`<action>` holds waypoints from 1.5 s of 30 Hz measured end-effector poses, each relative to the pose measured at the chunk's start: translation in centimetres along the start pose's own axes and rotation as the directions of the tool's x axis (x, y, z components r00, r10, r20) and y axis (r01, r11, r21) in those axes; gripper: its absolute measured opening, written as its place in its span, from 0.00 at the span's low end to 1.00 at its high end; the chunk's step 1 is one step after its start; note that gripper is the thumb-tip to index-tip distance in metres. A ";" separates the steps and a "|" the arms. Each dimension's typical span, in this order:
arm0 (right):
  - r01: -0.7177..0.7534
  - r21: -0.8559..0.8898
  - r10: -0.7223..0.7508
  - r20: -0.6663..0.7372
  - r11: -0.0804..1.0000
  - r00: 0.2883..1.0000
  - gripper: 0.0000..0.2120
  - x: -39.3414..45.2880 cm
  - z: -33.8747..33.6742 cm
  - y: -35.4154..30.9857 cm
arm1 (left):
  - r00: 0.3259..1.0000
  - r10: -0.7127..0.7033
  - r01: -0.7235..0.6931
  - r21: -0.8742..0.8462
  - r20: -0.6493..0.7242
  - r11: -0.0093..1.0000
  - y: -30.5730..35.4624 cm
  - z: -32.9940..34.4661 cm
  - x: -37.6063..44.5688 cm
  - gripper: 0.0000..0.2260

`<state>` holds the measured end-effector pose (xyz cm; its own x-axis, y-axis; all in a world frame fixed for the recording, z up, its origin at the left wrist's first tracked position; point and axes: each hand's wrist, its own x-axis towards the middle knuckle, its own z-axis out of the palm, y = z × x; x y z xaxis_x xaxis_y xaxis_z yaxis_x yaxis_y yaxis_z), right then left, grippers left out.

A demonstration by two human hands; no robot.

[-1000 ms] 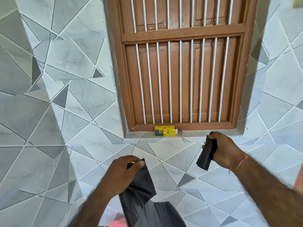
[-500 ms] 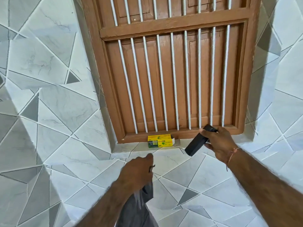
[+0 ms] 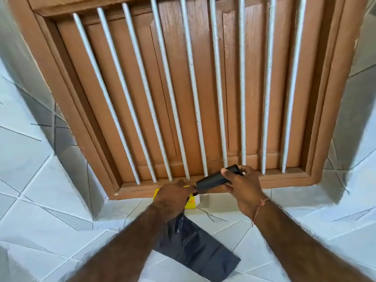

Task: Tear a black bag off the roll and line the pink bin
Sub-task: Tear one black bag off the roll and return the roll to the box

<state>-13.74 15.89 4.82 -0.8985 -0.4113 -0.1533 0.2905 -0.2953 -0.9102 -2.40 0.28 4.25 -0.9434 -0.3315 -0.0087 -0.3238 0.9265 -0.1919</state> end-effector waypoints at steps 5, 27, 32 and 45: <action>-0.013 -0.030 0.012 -0.008 0.999 1.000 0.15 1.5 0.8 0.9 | 0.996 0.092 -0.092 0.078 0.008 0.993 -0.4 -0.3 1.2 0.17; 0.343 -0.390 -0.300 0.169 0.855 0.939 0.11 -4.6 6.5 -1.1 | 0.935 -0.031 -0.118 -0.393 -0.352 0.912 -6.1 -2.0 -5.2 0.29; 0.425 -0.395 -0.383 0.185 0.814 0.905 0.12 -6.1 8.5 0.3 | 0.914 -0.026 -0.173 -0.446 -0.406 0.878 -5.8 -2.3 -6.0 0.30; 0.466 -0.308 -0.468 0.071 0.830 0.881 0.17 -8.0 9.4 2.3 | 0.891 -0.080 -0.254 -0.638 -0.447 0.727 -5.8 -3.4 -7.2 0.35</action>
<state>-2.75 10.41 7.57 -0.9039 -0.2856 0.3185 -0.2789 -0.1712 -0.9449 6.00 -2.16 8.80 -0.8466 -0.2904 0.4460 -0.0418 0.8717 0.4882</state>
